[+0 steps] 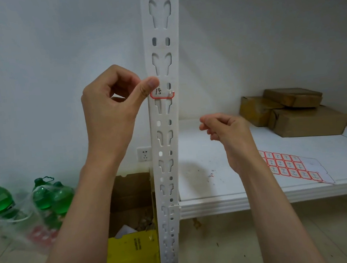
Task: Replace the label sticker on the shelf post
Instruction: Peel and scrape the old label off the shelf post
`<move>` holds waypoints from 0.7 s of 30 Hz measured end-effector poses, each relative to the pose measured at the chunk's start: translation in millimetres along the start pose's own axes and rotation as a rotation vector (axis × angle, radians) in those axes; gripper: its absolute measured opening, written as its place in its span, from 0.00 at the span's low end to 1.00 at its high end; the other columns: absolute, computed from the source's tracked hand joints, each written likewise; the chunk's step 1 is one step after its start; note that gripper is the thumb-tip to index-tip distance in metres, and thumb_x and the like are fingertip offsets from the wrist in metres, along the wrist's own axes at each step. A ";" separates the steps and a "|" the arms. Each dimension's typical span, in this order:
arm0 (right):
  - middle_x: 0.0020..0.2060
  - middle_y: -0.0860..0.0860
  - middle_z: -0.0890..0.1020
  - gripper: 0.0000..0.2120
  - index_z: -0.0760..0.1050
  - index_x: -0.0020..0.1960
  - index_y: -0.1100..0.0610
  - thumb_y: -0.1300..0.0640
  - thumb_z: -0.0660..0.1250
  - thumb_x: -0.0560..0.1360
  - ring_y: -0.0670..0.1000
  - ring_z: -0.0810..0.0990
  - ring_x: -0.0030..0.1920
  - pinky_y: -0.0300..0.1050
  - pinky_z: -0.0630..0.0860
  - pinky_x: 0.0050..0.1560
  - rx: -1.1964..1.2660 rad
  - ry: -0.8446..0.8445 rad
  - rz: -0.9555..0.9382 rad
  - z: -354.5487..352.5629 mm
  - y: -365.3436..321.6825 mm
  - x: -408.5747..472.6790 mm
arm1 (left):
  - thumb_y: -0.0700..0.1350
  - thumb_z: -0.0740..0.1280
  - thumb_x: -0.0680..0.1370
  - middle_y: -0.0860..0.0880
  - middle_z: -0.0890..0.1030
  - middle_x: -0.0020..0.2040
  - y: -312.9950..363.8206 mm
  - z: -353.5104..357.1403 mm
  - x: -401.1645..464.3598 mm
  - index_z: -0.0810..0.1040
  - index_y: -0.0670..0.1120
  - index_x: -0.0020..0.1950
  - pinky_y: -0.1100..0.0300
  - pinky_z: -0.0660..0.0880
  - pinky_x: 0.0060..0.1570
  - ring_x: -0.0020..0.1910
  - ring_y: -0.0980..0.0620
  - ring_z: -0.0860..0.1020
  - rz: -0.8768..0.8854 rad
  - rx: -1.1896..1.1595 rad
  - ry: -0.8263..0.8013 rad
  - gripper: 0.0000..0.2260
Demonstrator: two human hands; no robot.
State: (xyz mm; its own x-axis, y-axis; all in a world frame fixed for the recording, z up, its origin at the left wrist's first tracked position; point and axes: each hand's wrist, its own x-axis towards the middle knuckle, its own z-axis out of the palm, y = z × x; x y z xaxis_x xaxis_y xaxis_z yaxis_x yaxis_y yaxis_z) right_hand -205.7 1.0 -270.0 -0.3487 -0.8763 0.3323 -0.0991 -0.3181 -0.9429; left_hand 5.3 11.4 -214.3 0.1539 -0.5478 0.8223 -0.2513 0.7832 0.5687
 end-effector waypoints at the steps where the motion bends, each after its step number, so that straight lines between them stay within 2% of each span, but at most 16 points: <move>1: 0.34 0.49 0.84 0.06 0.84 0.45 0.58 0.61 0.69 0.77 0.45 0.76 0.36 0.39 0.74 0.41 -0.049 0.018 0.025 -1.6 3.7 0.6 | 0.60 0.71 0.73 0.56 0.78 0.36 -0.5 0.8 -0.4 0.77 0.49 0.40 0.66 0.74 0.38 0.35 0.61 0.74 -0.002 0.001 0.000 0.15; 3: 0.32 0.48 0.82 0.07 0.84 0.42 0.57 0.60 0.68 0.77 0.45 0.74 0.36 0.41 0.73 0.41 -0.126 0.029 0.071 -4.3 11.3 1.1 | 0.61 0.71 0.73 0.56 0.78 0.36 -1.4 2.1 -1.0 0.77 0.49 0.40 0.65 0.74 0.38 0.35 0.61 0.74 -0.011 0.000 -0.003 0.16; 6: 0.33 0.48 0.80 0.12 0.83 0.39 0.54 0.60 0.64 0.78 0.45 0.73 0.36 0.41 0.71 0.42 -0.239 0.012 0.103 -8.0 21.8 1.0 | 0.62 0.70 0.73 0.57 0.79 0.36 -1.7 3.4 -1.7 0.75 0.53 0.39 0.66 0.74 0.38 0.35 0.62 0.74 -0.018 0.011 -0.009 0.14; 9: 0.36 0.49 0.81 0.12 0.82 0.39 0.54 0.60 0.64 0.78 0.47 0.73 0.36 0.43 0.72 0.41 -0.320 -0.022 0.152 -11.0 28.8 2.5 | 0.62 0.70 0.74 0.57 0.78 0.36 -1.8 4.6 -2.1 0.75 0.54 0.40 0.62 0.76 0.38 0.36 0.61 0.74 -0.018 0.016 -0.002 0.13; 14: 0.38 0.50 0.84 0.09 0.84 0.43 0.58 0.61 0.66 0.78 0.46 0.76 0.37 0.41 0.76 0.40 -0.332 -0.092 0.167 -16.7 34.4 3.2 | 0.60 0.70 0.75 0.57 0.79 0.36 -4.9 6.1 -3.0 0.76 0.52 0.40 0.55 0.77 0.39 0.37 0.59 0.75 -0.045 0.007 0.015 0.13; 18: 0.38 0.52 0.86 0.07 0.85 0.42 0.58 0.60 0.70 0.77 0.48 0.80 0.38 0.41 0.80 0.43 -0.343 -0.125 0.176 -19.6 40.7 3.2 | 0.59 0.70 0.76 0.57 0.78 0.37 -6.2 7.2 -3.1 0.75 0.53 0.40 0.57 0.77 0.40 0.37 0.57 0.75 -0.058 0.009 0.016 0.12; 21: 0.35 0.52 0.85 0.07 0.85 0.41 0.59 0.58 0.73 0.76 0.47 0.79 0.35 0.40 0.78 0.39 -0.360 -0.092 0.181 -19.7 45.1 3.3 | 0.60 0.70 0.76 0.57 0.79 0.37 -6.8 7.8 -3.0 0.75 0.54 0.40 0.60 0.77 0.40 0.37 0.59 0.75 -0.057 0.008 0.014 0.12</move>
State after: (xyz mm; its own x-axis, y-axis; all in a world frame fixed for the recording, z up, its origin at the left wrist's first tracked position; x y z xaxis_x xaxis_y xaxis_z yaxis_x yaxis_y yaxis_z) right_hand -229.6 -9.1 -311.9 -0.3076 -0.9403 0.1459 -0.3690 -0.0235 -0.9291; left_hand -0.8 5.3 -220.7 0.1816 -0.5871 0.7889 -0.2494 0.7485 0.6145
